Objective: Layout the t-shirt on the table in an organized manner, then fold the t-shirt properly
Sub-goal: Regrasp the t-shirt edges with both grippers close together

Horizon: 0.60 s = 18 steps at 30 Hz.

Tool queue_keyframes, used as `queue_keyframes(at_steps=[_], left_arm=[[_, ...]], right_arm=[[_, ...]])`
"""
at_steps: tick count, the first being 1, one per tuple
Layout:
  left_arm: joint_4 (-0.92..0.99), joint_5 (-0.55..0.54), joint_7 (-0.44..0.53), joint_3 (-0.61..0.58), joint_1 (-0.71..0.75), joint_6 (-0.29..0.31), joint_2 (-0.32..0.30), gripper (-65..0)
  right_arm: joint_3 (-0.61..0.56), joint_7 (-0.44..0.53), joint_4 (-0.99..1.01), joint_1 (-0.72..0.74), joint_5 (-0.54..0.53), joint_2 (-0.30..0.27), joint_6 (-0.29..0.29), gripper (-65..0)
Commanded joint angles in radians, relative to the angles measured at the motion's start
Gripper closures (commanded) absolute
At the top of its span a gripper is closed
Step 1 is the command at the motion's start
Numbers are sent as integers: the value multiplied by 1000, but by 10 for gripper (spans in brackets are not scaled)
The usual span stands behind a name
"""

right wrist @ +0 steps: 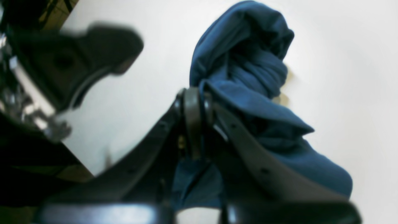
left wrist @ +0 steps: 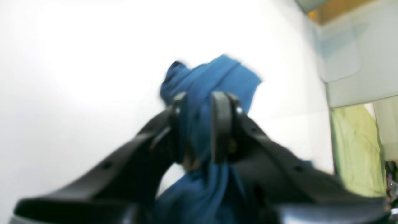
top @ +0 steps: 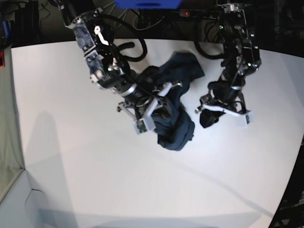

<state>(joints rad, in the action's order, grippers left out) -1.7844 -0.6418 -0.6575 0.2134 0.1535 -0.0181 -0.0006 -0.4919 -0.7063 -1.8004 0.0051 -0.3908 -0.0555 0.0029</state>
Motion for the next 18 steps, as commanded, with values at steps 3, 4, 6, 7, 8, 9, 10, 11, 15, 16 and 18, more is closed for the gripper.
queue_keyframes(at_steps=[3,4,6,7,8,9,10,11,15,16,18], left_arm=[[-13,-16,5,-24,-15,5,-6,-142],[-13,-16,5,-35,-22,5,-6,-143],[-13,-16,-5,-50,-38,11,-8,-143],[-16,-16,-5,-64,-36,13,-8,-143],[-19,-16,-5,-75,-35,13,-8,-143],[-19,-16,-5,-82,-35,13,-9,-143],[-18,-16,-5,-87,-35,13,-9,-144],[-18,-16,-5,-87,-35,13,-9,-146],[-13,-16,-5,-93,-38,14,-8,-233],[-13,-16,-5,-102,-39,14,-9,-263],[-13,-16,-2,-121,-41,14,-35,-332]], right_arm=[[0,29,-20,9,-9,4,4,0],[0,29,-20,8,-9,4,4,0],[0,29,-16,9,-9,6,4,0],[0,29,-16,8,-9,6,4,0],[0,29,-17,6,-9,6,4,0],[0,29,-17,5,-9,6,4,0],[0,29,-16,5,-9,6,4,0],[0,29,-16,5,-9,4,4,0],[0,29,-17,5,-9,4,4,0],[0,29,-17,5,-9,3,4,0],[0,29,-17,5,-9,-7,4,0]])
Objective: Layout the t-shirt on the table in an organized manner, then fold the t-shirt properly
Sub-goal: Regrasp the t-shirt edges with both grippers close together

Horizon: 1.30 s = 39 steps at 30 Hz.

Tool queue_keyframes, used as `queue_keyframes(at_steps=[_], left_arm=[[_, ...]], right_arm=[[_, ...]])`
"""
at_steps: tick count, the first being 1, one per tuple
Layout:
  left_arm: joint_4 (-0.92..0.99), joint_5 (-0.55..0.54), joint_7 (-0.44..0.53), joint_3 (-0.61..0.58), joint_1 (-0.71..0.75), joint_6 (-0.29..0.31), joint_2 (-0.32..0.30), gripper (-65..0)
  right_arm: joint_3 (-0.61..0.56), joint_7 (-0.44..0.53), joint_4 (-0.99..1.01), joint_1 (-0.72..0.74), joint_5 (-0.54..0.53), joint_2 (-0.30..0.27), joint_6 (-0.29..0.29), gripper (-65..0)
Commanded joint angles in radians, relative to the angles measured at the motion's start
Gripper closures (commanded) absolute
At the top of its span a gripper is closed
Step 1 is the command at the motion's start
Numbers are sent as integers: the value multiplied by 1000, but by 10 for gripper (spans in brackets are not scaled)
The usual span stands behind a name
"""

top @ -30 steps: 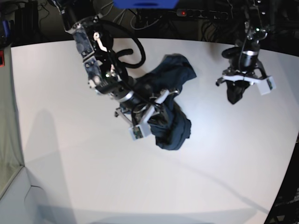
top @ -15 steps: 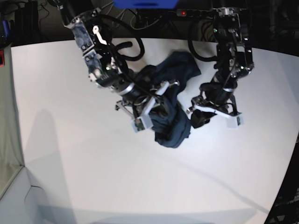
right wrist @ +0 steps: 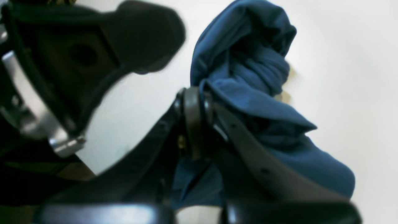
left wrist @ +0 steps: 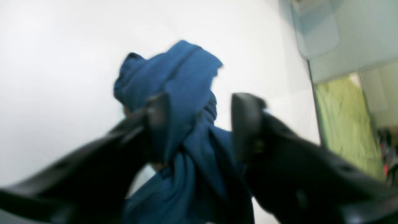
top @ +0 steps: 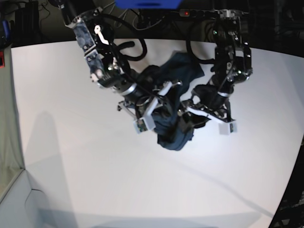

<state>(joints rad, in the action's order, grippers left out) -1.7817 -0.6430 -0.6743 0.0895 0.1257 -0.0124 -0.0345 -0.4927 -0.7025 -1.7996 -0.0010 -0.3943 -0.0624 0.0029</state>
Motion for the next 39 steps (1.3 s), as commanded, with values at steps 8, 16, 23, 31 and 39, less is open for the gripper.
queue_keyframes(at_steps=[8,16,23,31,39], left_arm=[[3,7,21,-89,-65,-1,-64,-431],[55,131,15,-90,-97,2,-55,-431],[176,127,21,-110,-148,9,-54,-431],[208,134,24,-208,-197,9,-55,-426],[271,133,24,-205,-217,4,-57,0]], right_arm=[[1,25,-18,11,-5,-3,4,0],[1,25,-18,11,-4,-15,4,0],[1,25,-18,11,-4,-17,4,0],[4,25,-18,11,-4,-30,4,0],[6,27,-19,19,-4,-50,4,0]])
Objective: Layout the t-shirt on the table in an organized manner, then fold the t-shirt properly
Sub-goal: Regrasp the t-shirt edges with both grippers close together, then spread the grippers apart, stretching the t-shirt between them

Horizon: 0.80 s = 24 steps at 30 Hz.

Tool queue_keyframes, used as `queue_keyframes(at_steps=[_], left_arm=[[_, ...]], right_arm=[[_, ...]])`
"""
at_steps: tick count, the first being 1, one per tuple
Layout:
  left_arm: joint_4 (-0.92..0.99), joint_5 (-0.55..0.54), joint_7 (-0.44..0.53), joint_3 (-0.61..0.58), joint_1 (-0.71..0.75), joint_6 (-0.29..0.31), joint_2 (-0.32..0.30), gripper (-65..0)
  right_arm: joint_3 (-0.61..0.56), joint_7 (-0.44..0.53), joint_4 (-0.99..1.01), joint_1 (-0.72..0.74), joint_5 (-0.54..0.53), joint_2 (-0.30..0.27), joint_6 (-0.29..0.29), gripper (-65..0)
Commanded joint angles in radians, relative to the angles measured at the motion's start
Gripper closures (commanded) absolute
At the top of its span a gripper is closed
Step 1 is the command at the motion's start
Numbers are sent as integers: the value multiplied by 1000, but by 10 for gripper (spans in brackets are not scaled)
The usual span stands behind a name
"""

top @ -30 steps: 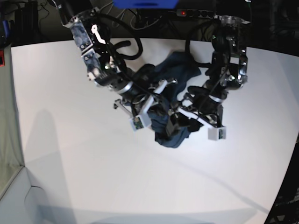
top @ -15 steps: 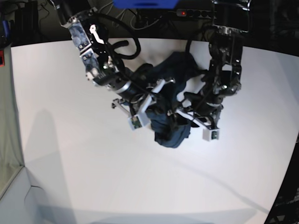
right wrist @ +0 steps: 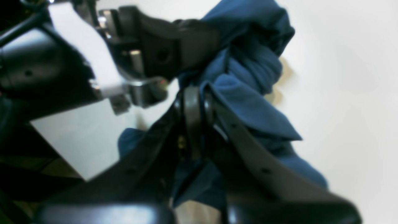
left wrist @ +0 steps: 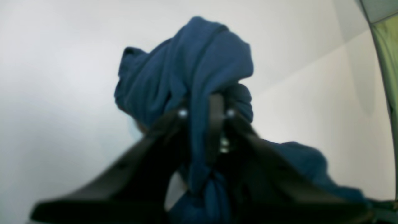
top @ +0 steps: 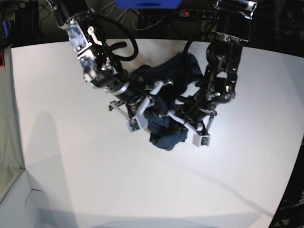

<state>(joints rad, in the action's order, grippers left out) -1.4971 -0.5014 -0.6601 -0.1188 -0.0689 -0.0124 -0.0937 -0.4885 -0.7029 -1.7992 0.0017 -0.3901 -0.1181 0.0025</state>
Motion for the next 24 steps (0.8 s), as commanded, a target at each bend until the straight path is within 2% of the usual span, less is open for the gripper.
queue_keyframes(at_steps=[1,2,4,7,12,18,24], left_arm=[[-3,-9,10,3,-22,4,1,0],[6,-9,10,3,-22,4,-1,-22],[13,-9,10,3,-22,4,-2,0],[-13,-13,10,28,-6,2,-5,-7],[-125,-16,7,198,40,7,-2,-6],[-150,-16,-2,293,68,9,-5,-6],[-158,-18,0,393,96,10,-5,-6]], right_arm=[[1,27,-20,16,-8,4,4,0],[1,27,-20,16,-8,2,4,0],[3,35,-20,16,-8,-15,4,0],[29,36,-20,17,-8,-28,4,0],[136,35,-21,19,-14,-70,4,0],[152,36,-21,51,-16,-125,4,0],[307,36,-14,51,-16,-125,6,0]])
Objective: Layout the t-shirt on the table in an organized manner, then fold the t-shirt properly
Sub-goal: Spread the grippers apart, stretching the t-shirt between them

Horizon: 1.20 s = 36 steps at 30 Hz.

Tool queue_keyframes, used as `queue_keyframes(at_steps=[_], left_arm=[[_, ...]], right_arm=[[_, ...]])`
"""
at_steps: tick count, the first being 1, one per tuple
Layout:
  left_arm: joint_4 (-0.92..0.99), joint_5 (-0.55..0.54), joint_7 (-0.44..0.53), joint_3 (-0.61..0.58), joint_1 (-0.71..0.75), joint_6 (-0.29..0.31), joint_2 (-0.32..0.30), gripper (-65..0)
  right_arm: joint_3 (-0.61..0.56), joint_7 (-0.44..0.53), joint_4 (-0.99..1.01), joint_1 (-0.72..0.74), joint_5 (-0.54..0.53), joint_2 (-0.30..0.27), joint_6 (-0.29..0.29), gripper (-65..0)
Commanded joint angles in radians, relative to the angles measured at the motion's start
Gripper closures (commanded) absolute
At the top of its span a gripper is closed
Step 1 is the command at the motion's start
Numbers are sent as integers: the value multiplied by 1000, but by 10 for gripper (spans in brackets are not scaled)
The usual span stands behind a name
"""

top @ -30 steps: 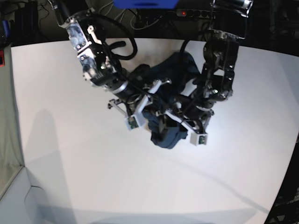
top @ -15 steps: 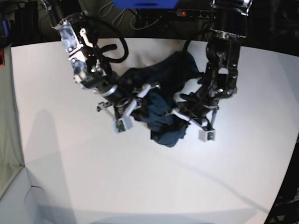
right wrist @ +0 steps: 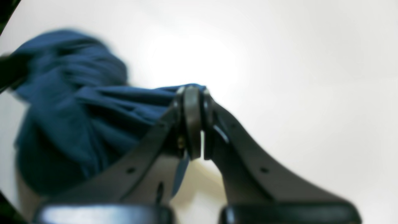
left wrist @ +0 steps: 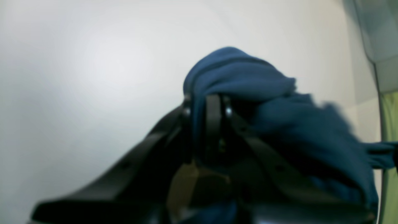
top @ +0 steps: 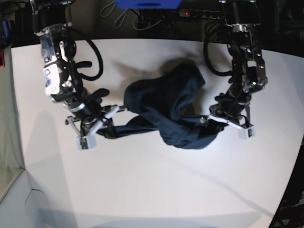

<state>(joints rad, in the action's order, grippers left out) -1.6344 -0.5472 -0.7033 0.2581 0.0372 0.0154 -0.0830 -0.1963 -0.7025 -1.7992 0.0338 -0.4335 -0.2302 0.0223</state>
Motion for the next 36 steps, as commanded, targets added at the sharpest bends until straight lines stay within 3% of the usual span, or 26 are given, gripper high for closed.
queue_keyframes(at_steps=[1,4,7,16,29,33,36], left_arm=[[-19,28,43,28,-4,-18,-16,-6],[-14,31,43,45,13,-16,-16,-6],[-14,28,52,45,34,-16,-45,-6],[-48,28,52,59,59,-16,-79,-5],[-283,28,52,96,166,-16,-77,-5],[-317,28,53,89,148,-16,-76,-5],[-313,28,53,86,57,-16,-76,-4]], right_arm=[[34,34,-14,19,28,-16,-6,0],[122,28,-12,19,32,-11,80,0],[197,27,-12,19,32,-10,124,0],[269,27,-12,41,29,-18,127,0],[347,-10,-106,128,28,-10,127,0],[343,-10,-182,166,28,-10,127,0],[343,-12,-198,219,28,-10,127,0]])
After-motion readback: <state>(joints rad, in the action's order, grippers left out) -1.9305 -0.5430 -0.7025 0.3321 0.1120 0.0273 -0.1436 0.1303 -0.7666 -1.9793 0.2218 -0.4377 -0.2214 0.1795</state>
